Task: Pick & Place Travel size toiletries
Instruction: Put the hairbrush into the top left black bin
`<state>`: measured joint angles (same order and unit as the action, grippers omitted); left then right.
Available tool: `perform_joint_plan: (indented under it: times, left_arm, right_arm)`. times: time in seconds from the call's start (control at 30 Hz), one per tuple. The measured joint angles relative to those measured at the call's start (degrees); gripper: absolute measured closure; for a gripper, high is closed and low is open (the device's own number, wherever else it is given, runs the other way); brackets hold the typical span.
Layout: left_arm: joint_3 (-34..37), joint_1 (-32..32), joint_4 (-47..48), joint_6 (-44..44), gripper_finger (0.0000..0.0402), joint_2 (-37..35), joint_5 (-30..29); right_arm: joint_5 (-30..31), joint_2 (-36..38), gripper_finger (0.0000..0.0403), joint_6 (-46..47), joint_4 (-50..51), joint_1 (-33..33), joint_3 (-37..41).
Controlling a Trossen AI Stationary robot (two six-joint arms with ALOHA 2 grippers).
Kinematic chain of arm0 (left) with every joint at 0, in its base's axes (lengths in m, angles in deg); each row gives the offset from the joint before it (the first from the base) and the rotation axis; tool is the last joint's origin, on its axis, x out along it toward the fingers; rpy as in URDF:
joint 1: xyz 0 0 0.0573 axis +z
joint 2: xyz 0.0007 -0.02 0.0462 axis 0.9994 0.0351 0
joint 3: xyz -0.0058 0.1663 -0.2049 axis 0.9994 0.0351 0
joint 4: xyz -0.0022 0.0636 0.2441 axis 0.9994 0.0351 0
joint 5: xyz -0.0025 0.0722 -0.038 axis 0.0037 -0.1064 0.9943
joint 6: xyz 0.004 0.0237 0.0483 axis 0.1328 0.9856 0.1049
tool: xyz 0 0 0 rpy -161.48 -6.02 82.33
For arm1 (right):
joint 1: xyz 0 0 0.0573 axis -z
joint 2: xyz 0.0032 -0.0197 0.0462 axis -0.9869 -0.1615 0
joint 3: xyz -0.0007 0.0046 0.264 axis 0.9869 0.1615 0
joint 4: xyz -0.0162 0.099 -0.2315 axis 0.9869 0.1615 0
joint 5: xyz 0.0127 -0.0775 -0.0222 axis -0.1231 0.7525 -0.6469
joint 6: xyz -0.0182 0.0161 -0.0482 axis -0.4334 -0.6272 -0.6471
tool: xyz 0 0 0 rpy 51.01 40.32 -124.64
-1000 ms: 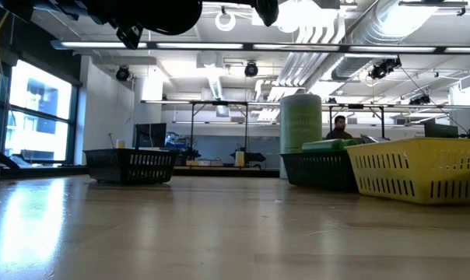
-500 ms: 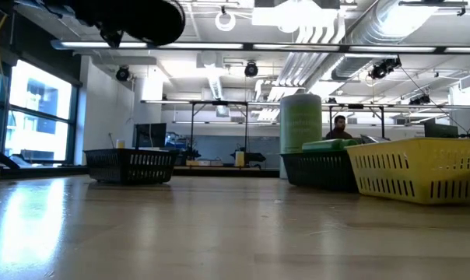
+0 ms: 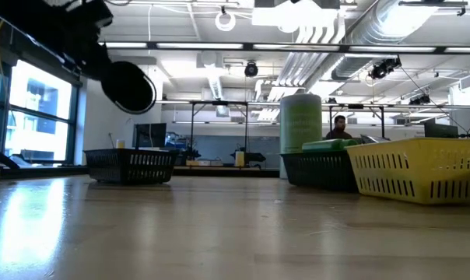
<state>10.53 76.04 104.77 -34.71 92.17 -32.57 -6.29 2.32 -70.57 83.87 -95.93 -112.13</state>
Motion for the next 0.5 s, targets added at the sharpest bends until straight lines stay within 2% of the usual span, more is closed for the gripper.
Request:
perform_joint_plan:
  times: [0.3,0.5]
  left_arm:
    - [0.0,0.0,1.14,-4.32,0.0376,11.04,-8.47]
    - [0.0,0.0,1.19,-8.08,0.0375,17.76,-11.58]
  right_arm:
    - [0.12,0.04,0.0153,0.04,-0.45,-0.04,-0.01]
    - [-0.31,0.04,0.0153,0.08,-0.26,-0.04,-0.01]
